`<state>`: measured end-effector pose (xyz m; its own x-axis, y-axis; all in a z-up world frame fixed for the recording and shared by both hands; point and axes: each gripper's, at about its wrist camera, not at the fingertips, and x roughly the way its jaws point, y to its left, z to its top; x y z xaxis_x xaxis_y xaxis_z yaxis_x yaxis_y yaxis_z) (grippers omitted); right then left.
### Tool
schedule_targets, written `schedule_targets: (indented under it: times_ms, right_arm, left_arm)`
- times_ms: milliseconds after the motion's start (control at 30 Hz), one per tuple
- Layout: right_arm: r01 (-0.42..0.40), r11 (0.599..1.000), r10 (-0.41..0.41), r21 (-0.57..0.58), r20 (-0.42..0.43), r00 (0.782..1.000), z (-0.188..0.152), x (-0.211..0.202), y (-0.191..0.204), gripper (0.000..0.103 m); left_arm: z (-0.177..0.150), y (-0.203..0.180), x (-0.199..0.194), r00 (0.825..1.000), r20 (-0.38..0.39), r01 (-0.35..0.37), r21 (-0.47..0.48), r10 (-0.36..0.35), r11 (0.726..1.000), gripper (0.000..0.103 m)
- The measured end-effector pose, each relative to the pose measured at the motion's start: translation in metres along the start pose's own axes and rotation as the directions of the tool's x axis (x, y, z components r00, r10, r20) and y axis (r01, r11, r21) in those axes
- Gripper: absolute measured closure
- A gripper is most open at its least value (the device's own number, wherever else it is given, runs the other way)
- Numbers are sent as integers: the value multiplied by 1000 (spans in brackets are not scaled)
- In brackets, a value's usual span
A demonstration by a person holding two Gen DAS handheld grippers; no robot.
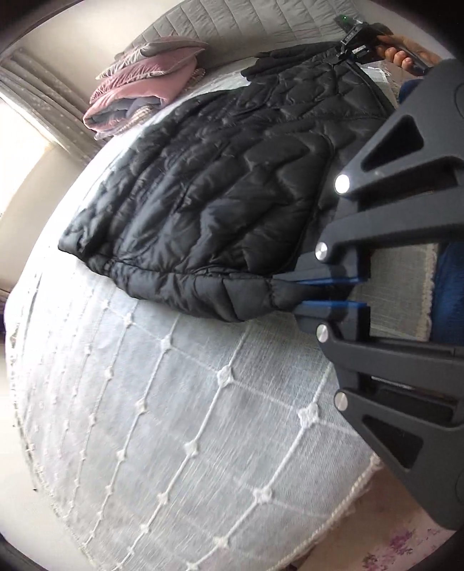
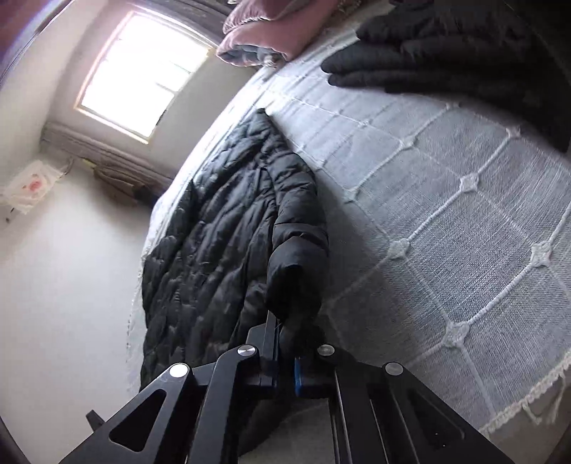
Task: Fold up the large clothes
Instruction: 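Grasp the hem with both grippers and fold it toward the collar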
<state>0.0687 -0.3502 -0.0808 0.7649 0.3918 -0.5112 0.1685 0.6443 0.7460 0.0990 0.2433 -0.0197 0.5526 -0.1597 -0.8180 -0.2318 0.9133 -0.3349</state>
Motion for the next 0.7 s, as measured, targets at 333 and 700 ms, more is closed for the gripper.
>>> schedule_targets:
  times_ms: [333, 700]
  right_arm:
    - [-66, 996, 71, -56, 89, 993, -7, -43, 23, 100]
    - [-261, 955, 289, -143, 243, 926, -21, -140, 48, 100]
  left_arm:
    - [3, -1, -44, 998, 55, 36, 34, -38, 999, 96]
    - [-31, 1, -173, 957, 224, 163, 97, -181, 982, 96]
